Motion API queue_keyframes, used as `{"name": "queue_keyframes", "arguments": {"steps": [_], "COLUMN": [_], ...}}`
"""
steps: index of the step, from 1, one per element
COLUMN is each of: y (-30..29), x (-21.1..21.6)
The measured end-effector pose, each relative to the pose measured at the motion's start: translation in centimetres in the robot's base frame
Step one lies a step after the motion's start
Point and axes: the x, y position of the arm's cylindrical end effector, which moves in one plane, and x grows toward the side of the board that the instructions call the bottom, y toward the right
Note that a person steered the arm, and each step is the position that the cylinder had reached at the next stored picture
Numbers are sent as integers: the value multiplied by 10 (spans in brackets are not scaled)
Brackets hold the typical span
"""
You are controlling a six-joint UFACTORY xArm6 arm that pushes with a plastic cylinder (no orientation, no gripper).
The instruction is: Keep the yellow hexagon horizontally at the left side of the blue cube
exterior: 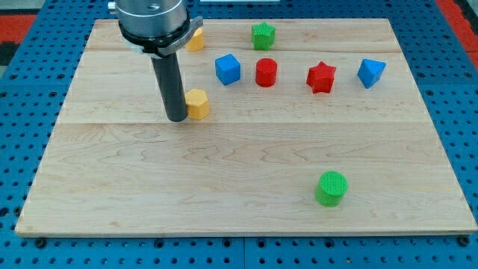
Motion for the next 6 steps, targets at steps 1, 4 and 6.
{"name": "queue_keyframes", "arguments": {"steps": [1, 4, 6], "y": [64, -24, -80], "x": [34, -60, -69]}}
